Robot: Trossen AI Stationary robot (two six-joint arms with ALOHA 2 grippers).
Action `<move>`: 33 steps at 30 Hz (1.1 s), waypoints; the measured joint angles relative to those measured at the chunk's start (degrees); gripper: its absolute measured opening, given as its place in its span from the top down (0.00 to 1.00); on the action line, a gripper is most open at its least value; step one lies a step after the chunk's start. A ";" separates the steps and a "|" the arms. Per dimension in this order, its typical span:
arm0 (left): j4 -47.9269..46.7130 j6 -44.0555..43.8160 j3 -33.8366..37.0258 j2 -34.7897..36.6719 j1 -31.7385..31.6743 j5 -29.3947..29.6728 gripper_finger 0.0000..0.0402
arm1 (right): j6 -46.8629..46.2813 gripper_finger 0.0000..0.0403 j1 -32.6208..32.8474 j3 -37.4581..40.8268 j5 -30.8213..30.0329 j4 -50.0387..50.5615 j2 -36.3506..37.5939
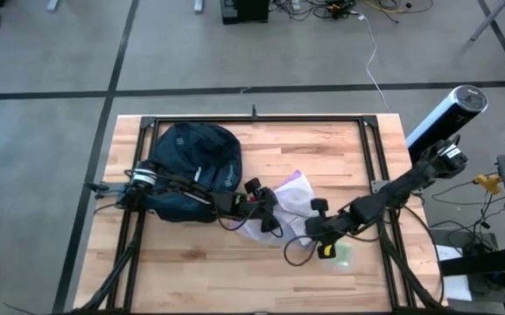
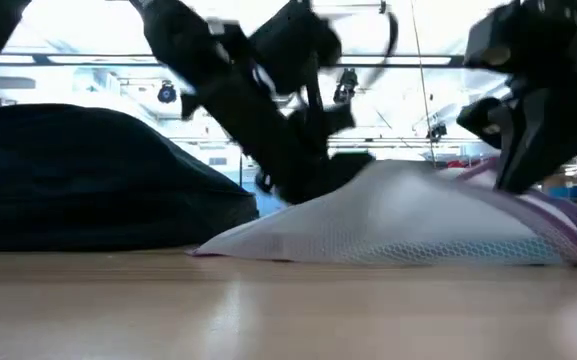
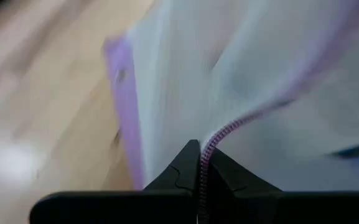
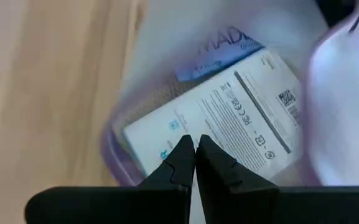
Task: Unpack backpack
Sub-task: Remove the items from the transparent zip bag
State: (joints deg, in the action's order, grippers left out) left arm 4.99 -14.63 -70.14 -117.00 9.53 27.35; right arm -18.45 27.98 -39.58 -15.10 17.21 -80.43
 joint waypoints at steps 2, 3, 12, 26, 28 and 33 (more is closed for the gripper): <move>1.40 1.24 -0.41 2.57 0.33 -3.40 1.00 | 1.63 1.00 -1.05 -0.11 -2.16 -3.13 -0.75; 1.51 1.52 -0.42 3.42 0.40 -4.91 1.00 | 2.37 1.00 -1.57 -0.12 -2.99 -4.70 -1.42; 2.88 1.62 -2.38 5.30 0.95 -12.61 1.00 | 6.59 1.00 -7.92 -0.10 -11.46 -8.57 -8.38; -3.32 0.41 -3.96 5.34 1.73 -9.23 1.00 | 5.79 1.00 -12.80 0.05 12.15 -10.03 -10.19; -3.64 0.41 -3.96 4.95 1.67 -9.13 1.00 | 6.20 1.00 -12.03 -0.01 19.71 -14.23 -9.25; -3.81 -1.08 -3.92 3.75 1.45 -8.40 1.00 | 4.48 1.00 -12.12 -0.13 5.80 -15.91 -6.29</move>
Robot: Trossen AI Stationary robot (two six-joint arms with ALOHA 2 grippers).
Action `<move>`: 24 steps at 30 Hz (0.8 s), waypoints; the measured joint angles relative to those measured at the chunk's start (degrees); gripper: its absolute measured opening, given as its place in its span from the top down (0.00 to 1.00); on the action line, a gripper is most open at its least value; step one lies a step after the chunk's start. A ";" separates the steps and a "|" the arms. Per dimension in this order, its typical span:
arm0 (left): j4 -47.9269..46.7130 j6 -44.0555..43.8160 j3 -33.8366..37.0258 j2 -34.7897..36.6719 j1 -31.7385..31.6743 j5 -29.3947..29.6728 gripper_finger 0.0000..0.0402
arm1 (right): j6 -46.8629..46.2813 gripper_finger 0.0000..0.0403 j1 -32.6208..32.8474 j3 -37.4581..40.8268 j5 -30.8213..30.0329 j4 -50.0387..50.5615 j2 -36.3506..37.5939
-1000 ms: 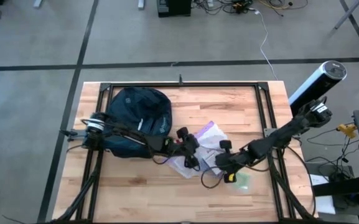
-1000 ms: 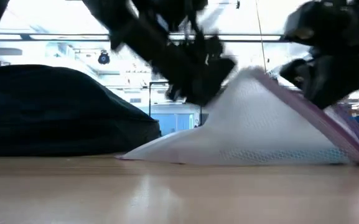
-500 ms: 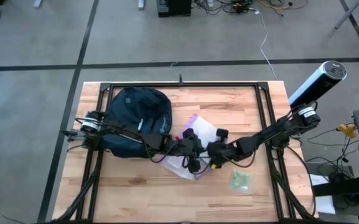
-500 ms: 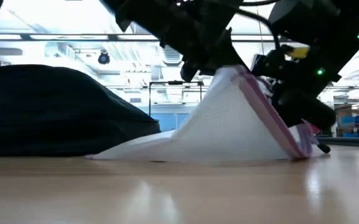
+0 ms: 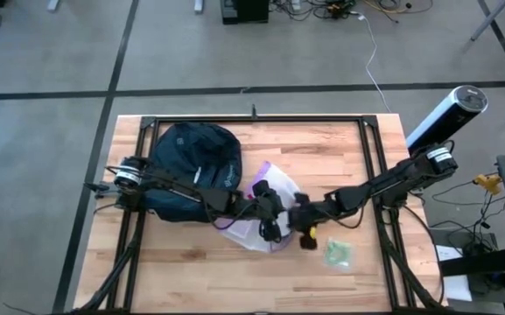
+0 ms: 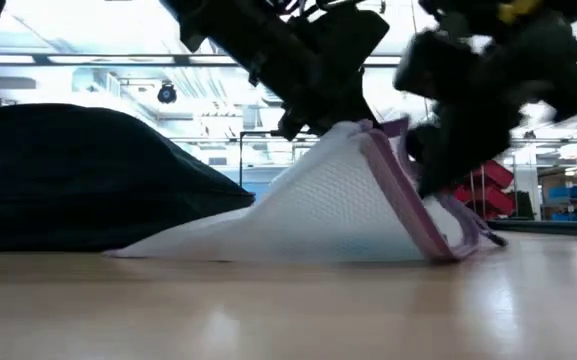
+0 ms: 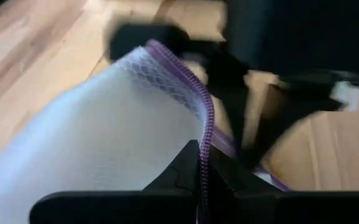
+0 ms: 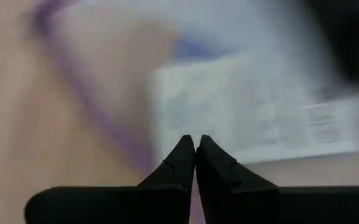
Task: Unpack backpack
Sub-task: Remove the items from the transparent zip bag
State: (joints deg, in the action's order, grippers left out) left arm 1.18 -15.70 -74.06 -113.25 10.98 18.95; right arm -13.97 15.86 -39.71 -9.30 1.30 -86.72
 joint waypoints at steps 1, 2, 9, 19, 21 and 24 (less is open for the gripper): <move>-0.16 -0.38 0.01 -0.34 0.00 0.01 1.00 | -0.18 1.00 -0.16 0.12 -2.77 0.82 -0.06; -0.26 -0.54 0.05 -0.55 0.02 -0.01 1.00 | -0.17 1.00 -0.38 0.20 -5.00 0.93 -0.12; -0.51 -2.14 0.11 -0.72 0.07 3.96 1.00 | 1.63 1.00 -1.18 0.09 -7.09 -5.78 -5.01; -7.77 -3.47 0.40 -0.76 -0.44 5.41 1.00 | -5.01 1.00 0.47 -2.75 -1.98 20.20 -4.25; -8.74 -4.07 0.98 -0.77 -0.44 5.30 1.00 | -6.98 1.00 2.34 -2.40 -4.53 27.66 -0.16; -8.11 -5.11 2.10 -0.77 -0.42 5.29 1.00 | -7.99 1.00 3.69 -1.97 -4.99 26.66 6.20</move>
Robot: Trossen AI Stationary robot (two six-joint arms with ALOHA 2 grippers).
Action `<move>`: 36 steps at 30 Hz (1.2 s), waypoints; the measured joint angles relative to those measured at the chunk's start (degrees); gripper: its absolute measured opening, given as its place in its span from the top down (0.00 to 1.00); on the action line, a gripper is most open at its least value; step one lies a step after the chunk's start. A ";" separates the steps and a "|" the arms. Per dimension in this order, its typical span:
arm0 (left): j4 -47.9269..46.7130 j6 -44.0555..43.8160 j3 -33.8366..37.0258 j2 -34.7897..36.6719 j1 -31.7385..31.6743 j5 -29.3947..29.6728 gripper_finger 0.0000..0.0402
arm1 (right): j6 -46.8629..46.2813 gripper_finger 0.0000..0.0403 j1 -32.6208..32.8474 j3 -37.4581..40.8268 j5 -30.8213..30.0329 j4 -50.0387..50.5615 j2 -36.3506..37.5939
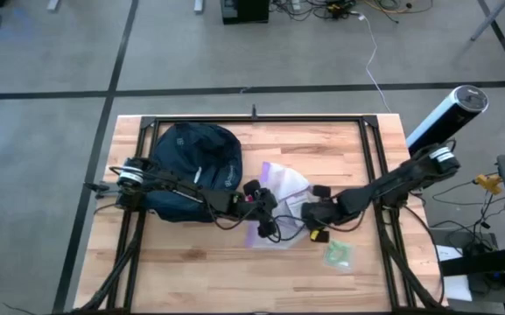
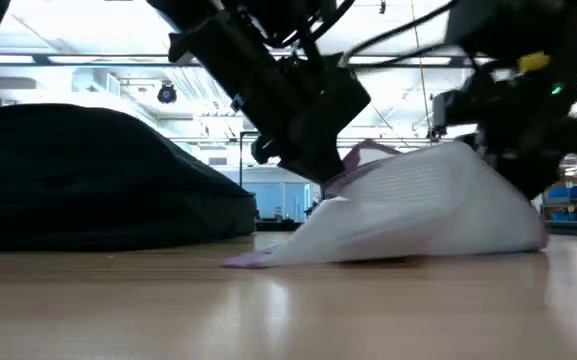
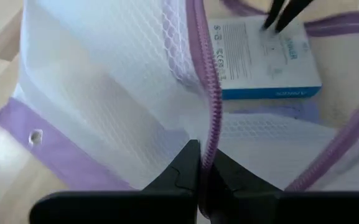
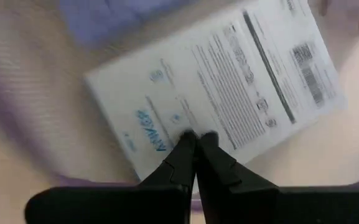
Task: Unpack backpack
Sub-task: Remove the items from the transparent zip bag
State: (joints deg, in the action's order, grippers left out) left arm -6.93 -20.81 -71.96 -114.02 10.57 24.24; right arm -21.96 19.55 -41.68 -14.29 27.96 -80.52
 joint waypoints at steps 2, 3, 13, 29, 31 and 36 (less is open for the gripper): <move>1.79 -0.44 0.79 0.00 0.00 -0.03 1.00 | 0.04 1.00 -0.03 0.10 -0.38 -7.08 3.17; 2.95 -0.66 1.16 -0.02 -0.02 -0.01 1.00 | 0.24 1.00 -0.06 0.66 -0.50 -10.11 3.79; 12.24 -1.81 2.15 -1.34 -0.02 0.03 1.00 | 7.73 1.00 -1.59 1.66 2.93 -25.16 -7.84; 17.73 -13.53 1.77 -13.09 2.50 -2.12 1.00 | -4.70 1.00 -1.57 0.41 -4.00 11.24 -0.91; 18.59 -13.17 1.94 -12.90 2.58 -2.48 1.00 | -4.23 1.00 -1.57 0.97 -4.00 8.15 1.73; 19.33 -11.19 2.33 -11.32 2.64 -3.27 1.00 | 0.75 1.00 -2.16 1.89 -3.83 -7.99 3.17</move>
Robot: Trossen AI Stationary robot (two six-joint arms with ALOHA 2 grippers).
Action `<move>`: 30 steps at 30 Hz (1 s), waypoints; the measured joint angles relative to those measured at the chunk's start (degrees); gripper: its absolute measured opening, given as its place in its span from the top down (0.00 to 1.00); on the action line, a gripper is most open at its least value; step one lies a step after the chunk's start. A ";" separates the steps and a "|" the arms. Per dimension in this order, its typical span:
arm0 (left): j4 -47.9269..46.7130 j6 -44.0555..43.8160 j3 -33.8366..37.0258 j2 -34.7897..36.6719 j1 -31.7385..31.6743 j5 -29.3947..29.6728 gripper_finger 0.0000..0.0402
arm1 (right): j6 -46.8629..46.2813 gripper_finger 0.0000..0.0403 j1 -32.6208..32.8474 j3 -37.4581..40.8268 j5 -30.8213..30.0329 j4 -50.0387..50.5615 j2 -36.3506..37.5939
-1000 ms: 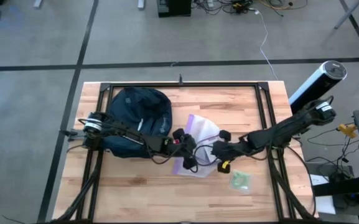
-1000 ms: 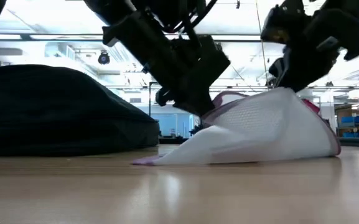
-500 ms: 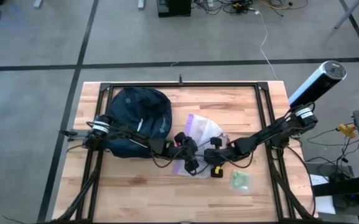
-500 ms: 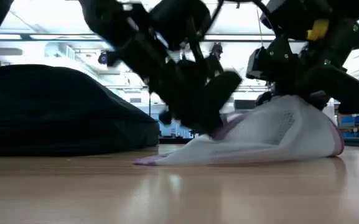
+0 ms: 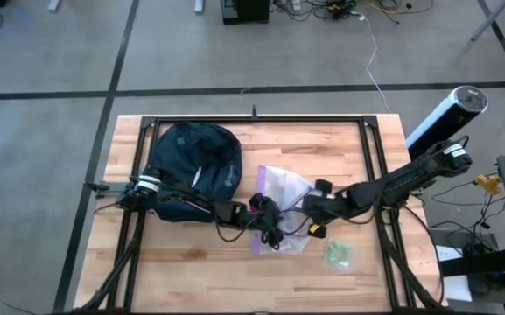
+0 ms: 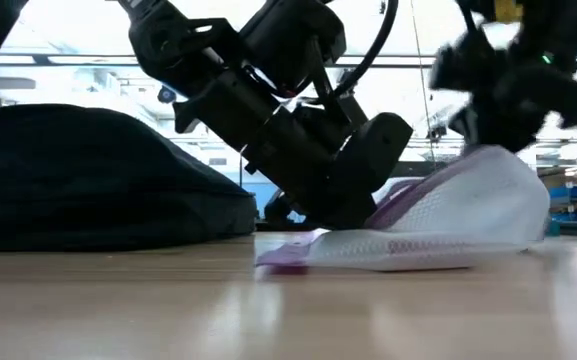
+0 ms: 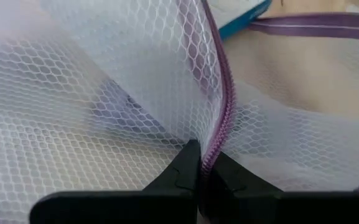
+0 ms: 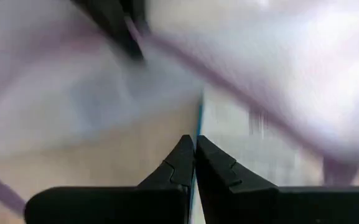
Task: Unpack backpack
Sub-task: Remove the items from the transparent zip bag
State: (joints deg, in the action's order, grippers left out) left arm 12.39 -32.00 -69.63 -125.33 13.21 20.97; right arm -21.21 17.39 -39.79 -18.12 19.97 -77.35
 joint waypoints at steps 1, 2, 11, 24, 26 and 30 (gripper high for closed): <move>-0.38 0.11 0.01 0.44 -0.08 -0.02 1.00 | 0.63 1.00 -0.69 0.09 0.03 -1.85 -0.70; -0.89 0.61 0.04 0.81 -0.11 -0.15 1.00 | 1.21 1.00 -1.32 0.11 0.01 -3.49 -1.43; -3.45 3.19 0.29 3.11 -0.42 1.12 1.00 | 0.70 1.00 -3.13 0.21 -5.30 -8.70 -11.00; -9.31 1.59 0.09 4.19 -0.50 2.32 1.00 | -8.71 1.00 -3.48 -1.44 -2.91 -0.95 -12.91; -10.96 1.15 -0.01 4.37 -0.50 2.54 1.00 | -9.38 1.00 -2.37 -1.85 0.38 7.38 -9.00; -11.32 1.49 -0.01 4.52 -0.52 2.74 1.00 | -11.79 1.00 -1.65 -1.82 0.95 9.86 0.14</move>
State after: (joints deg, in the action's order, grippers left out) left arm 1.07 -30.51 -69.65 -120.81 12.69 23.71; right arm -33.00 15.74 -41.61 -17.17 29.83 -77.21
